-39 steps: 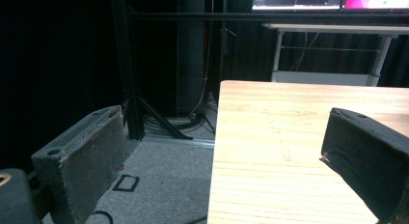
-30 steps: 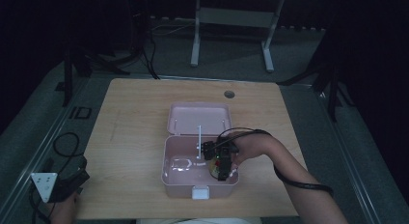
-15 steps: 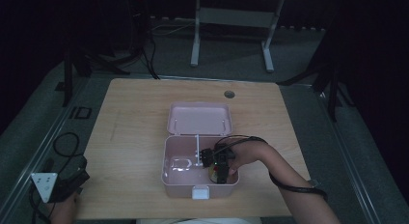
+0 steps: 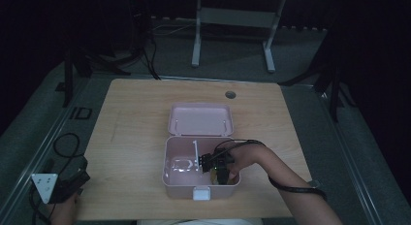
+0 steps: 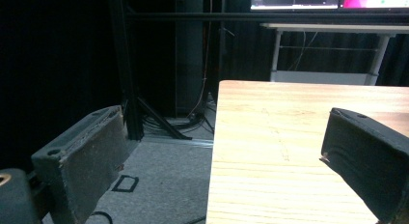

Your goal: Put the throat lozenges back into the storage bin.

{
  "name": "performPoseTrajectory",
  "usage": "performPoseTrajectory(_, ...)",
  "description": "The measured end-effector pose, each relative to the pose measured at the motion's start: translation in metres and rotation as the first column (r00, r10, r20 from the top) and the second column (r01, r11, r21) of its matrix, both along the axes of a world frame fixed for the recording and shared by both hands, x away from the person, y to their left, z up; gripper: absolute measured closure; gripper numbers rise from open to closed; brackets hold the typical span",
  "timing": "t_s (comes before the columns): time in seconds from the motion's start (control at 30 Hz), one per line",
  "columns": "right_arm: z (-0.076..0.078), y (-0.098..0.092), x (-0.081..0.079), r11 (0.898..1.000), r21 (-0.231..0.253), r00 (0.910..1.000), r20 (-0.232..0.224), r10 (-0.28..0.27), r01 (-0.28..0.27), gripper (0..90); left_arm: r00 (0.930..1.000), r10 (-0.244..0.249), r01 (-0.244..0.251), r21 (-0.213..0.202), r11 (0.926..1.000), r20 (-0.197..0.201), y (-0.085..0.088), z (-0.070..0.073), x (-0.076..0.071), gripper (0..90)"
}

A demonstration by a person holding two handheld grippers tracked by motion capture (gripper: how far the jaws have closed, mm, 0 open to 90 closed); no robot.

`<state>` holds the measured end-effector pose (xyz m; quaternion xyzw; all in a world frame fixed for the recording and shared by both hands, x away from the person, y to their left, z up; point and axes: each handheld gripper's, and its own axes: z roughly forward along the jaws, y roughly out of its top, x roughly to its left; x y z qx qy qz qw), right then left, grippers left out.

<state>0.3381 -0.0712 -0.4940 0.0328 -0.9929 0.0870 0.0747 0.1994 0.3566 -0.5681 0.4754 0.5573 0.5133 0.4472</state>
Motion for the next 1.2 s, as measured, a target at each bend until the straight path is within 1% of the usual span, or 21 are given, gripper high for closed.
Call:
performPoseTrajectory(0.17,0.004,0.0,0.001,1.0,0.004,0.9999,-0.007,-0.014,0.014,18.0,1.0,-0.001,0.001,0.001,1.0,0.0,0.0,0.0,0.0,2.6)
performPoseTrajectory(0.3,0.01,-0.001,0.002,1.0,0.021,0.9997,-0.004,-0.022,0.022,15.5,1.0,-0.002,0.002,0.002,1.0,-0.002,0.0,0.0,0.0,2.6)
performPoseTrajectory(0.57,0.035,-0.003,0.005,0.997,0.072,0.9991,0.032,-0.028,0.025,15.5,1.0,-0.002,0.002,0.0,1.0,-0.002,0.0,0.0,0.0,2.6)
performPoseTrajectory(0.6,0.035,-0.003,0.005,0.997,0.072,0.9991,0.032,-0.028,0.025,15.5,1.0,-0.002,0.002,0.0,1.0,-0.002,0.0,0.0,0.0,2.6)
performPoseTrajectory(0.63,0.044,-0.006,0.006,0.994,0.101,0.9985,0.042,-0.035,0.031,15.0,1.0,-0.002,0.002,0.001,1.0,-0.002,0.0,0.0,0.0,2.6)
performPoseTrajectory(0.67,0.044,-0.006,0.006,0.994,0.101,0.9985,0.042,-0.035,0.031,15.0,1.0,-0.003,0.003,0.001,1.0,-0.002,0.0,0.0,0.0,2.6)
performPoseTrajectory(0.7,0.054,-0.01,0.007,0.99,0.133,0.998,0.034,-0.054,0.049,12.2,1.0,-0.003,0.003,0.003,1.0,-0.003,0.0,0.0,0.0,2.6)
performPoseTrajectory(0.73,0.054,-0.01,0.007,0.99,0.133,0.998,0.034,-0.054,0.049,12.2,1.0,-0.003,0.003,0.003,1.0,-0.003,0.0,0.0,0.0,2.6)
performPoseTrajectory(0.77,0.065,-0.016,0.008,0.985,0.165,0.9973,0.042,-0.06,0.052,12.1,1.0,-0.002,0.002,0.001,1.0,-0.002,0.0,0.0,0.0,2.6)
performPoseTrajectory(0.8,0.065,-0.016,0.008,0.985,0.165,0.9973,0.042,-0.06,0.052,12.1,1.0,-0.002,0.002,0.001,1.0,-0.002,0.0,0.0,0.0,2.6)
performPoseTrajectory(0.83,0.075,-0.021,0.01,0.978,0.197,0.9954,0.059,-0.075,0.062,12.1,1.0,-0.002,0.002,0.002,1.0,-0.002,0.0,0.0,0.0,2.6)
performPoseTrajectory(0.87,0.075,-0.021,0.01,0.978,0.197,0.9954,0.059,-0.075,0.062,12.1,1.0,-0.002,0.002,0.002,1.0,-0.002,0.0,0.0,0.0,2.6)
performPoseTrajectory(0.9,0.085,-0.028,0.013,0.97,0.225,0.9925,0.064,-0.104,0.087,12.3,1.0,-0.002,0.002,0.002,1.0,-0.002,0.0,0.0,0.0,2.6)
performPoseTrajectory(0.97,0.095,-0.035,0.014,0.962,0.257,0.9899,0.083,-0.115,0.09,12.4,1.0,-0.001,0.001,0.002,1.0,-0.002,0.0,0.0,0.0,2.6)
performPoseTrajectory(1.0,0.095,-0.035,0.014,0.962,0.257,0.9899,0.083,-0.115,0.09,12.4,1.0,-0.001,0.001,0.002,1.0,-0.002,0.0,0.0,0.0,2.6)
performPoseTrajectory(1.03,0.104,-0.044,0.014,0.953,0.287,0.9872,0.092,-0.13,0.099,12.4,1.0,-0.001,0.001,0.001,1.0,-0.002,0.0,0.0,0.0,2.6)
performPoseTrajectory(1.07,0.104,-0.044,0.014,0.953,0.287,0.9872,0.092,-0.13,0.099,12.4,1.0,-0.001,0.001,0.001,1.0,-0.002,0.0,0.0,0.0,2.6)
performPoseTrajectory(1.1,0.11,-0.053,0.015,0.944,0.312,0.9829,0.111,-0.147,0.106,12.4,1.0,-0.001,0.001,0.002,1.0,-0.002,0.0,0.0,0.0,2.6)
performPoseTrajectory(1.13,0.11,-0.053,0.015,0.944,0.312,0.9829,0.111,-0.147,0.106,12.4,1.0,-0.001,0.001,0.002,1.0,-0.002,0.0,0.0,0.0,2.6)
performPoseTrajectory(1.17,0.116,-0.064,0.017,0.934,0.338,0.9772,0.129,-0.169,0.116,12.4,1.0,0.0,0.0,0.004,1.0,-0.003,0.0,0.0,0.0,2.6)
performPoseTrajectory(1.2,0.117,-0.068,0.018,0.929,0.349,0.9759,0.129,-0.176,0.122,12.4,1.0,0.0,0.0,0.004,1.0,-0.003,0.0,0.0,0.0,2.6)
